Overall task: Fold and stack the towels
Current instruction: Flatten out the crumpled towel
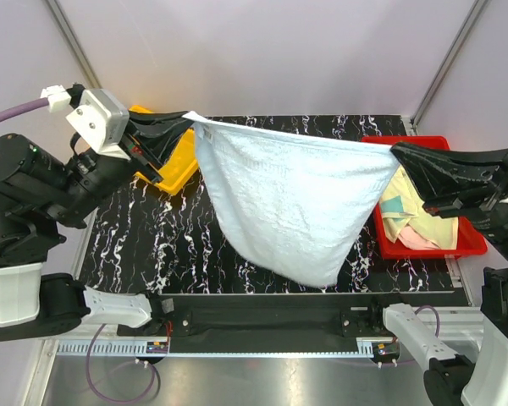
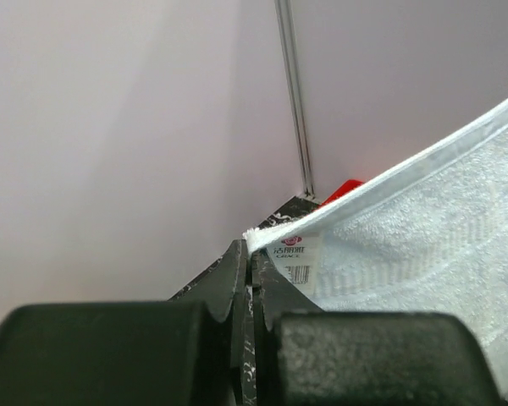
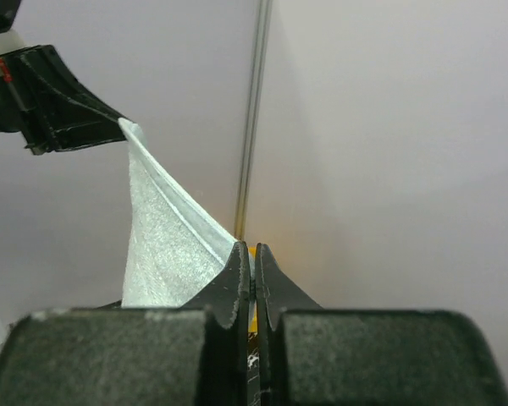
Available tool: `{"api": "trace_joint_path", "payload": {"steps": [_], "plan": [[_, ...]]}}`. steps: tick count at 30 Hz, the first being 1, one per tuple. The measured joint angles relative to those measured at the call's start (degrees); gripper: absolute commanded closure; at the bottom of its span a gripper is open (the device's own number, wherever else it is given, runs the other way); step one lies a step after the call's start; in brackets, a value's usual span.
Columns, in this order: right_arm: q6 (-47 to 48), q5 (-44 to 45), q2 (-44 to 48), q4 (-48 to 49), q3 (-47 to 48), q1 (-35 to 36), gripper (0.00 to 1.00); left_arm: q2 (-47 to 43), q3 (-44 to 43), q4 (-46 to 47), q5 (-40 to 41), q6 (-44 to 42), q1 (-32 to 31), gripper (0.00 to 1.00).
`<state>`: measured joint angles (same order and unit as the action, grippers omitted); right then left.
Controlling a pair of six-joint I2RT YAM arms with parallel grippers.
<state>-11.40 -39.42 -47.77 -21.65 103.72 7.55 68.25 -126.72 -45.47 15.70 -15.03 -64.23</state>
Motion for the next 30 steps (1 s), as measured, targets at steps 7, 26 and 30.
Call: {"api": "trace_joint_path", "payload": {"steps": [7, 26, 30], "plan": [[3.3, 9.1, -6.3, 1.2, 3.7, 0.0, 1.0, 4.1, -3.4, 3.7, 4.1, -4.8, -0.4, 1.0], [14.4, 14.5, -70.7, 11.0, 22.2, -4.0, 1.0, 52.8, -8.4, 20.9, -8.5, -3.2, 41.4, 1.0], [14.9, 10.7, -80.0, 11.3, 27.3, -4.4, 1.0, 58.6, -8.0, 23.5, -10.5, -4.1, 43.8, 1.0]]}}
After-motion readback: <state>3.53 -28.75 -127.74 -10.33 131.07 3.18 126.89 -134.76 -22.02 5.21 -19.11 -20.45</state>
